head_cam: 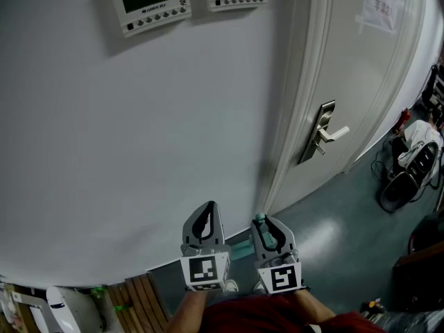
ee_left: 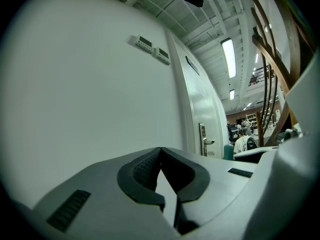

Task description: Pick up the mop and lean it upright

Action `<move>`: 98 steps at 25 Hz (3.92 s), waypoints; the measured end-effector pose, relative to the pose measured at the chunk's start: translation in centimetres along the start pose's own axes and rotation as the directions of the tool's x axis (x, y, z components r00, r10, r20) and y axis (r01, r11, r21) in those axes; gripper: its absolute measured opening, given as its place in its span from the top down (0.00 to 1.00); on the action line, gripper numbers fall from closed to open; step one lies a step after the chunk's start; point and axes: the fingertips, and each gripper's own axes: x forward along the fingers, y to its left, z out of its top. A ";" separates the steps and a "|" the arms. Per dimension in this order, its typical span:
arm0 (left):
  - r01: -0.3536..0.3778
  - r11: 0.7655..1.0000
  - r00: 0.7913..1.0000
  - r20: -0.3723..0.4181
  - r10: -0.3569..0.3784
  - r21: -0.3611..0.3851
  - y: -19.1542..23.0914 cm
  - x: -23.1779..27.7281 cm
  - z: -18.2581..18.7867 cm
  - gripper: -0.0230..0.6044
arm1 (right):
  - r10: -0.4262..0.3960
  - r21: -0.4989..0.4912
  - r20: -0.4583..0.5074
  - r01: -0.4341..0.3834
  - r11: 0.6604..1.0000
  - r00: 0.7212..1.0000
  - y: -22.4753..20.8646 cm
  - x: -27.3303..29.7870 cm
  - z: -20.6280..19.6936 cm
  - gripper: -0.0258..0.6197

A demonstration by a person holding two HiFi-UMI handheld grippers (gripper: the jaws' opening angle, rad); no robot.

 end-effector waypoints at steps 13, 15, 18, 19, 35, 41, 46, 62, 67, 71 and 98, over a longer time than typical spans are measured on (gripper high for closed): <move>-0.005 0.999 0.997 0.079 0.009 -0.044 -0.3 -0.6 3.1 0.94 | -0.088 -0.015 0.045 0.089 0.996 0.995 -3.7 -0.8 7.5 0.79; -0.012 0.999 0.995 0.093 0.017 -0.048 -0.2 -0.8 3.5 0.94 | -0.088 -0.005 0.047 0.089 0.996 0.995 -3.8 -0.9 7.6 0.79; -0.024 0.999 0.995 0.092 0.027 -0.033 0.0 -1.1 3.8 0.94 | -0.084 0.012 0.053 0.083 0.996 0.995 -3.7 -1.1 7.6 0.79; -0.024 0.999 0.995 0.092 0.027 -0.032 0.0 -1.2 3.8 0.94 | -0.083 0.016 0.050 0.082 0.996 0.995 -3.7 -1.1 7.5 0.79; -0.025 0.999 0.992 0.124 0.030 -0.038 -0.6 -1.5 4.2 0.94 | -0.085 0.039 0.048 0.083 0.996 0.995 -4.1 -1.6 7.3 0.79; -0.023 0.999 0.992 0.127 0.027 -0.033 -0.8 -1.5 4.1 0.94 | -0.096 0.021 0.028 0.095 0.995 0.995 -4.4 -1.6 7.4 0.79; -0.022 0.999 0.990 0.135 0.026 -0.030 -0.9 -1.4 4.4 0.94 | -0.096 0.020 0.048 0.095 0.995 0.994 -4.7 -1.7 7.8 0.79; -0.037 0.999 0.991 0.127 0.041 -0.032 -0.7 -1.4 4.0 0.94 | -0.084 0.041 -0.045 0.086 0.995 0.995 -4.7 -1.0 3.4 0.79; -0.040 0.999 0.991 0.127 0.044 -0.031 -0.6 -1.5 4.0 0.94 | -0.080 0.047 -0.076 0.084 0.995 0.994 -4.4 -1.1 1.4 0.79; -0.040 0.999 0.991 0.128 0.044 -0.032 -0.7 -1.7 4.0 0.94 | -0.084 0.043 -0.106 0.089 0.995 0.991 -4.4 -1.1 -0.1 0.79; -0.046 0.999 0.993 0.104 0.048 -0.022 -0.7 -1.8 3.0 0.94 | -0.073 0.044 -0.229 0.085 0.995 0.971 -3.9 -1.1 -6.8 0.79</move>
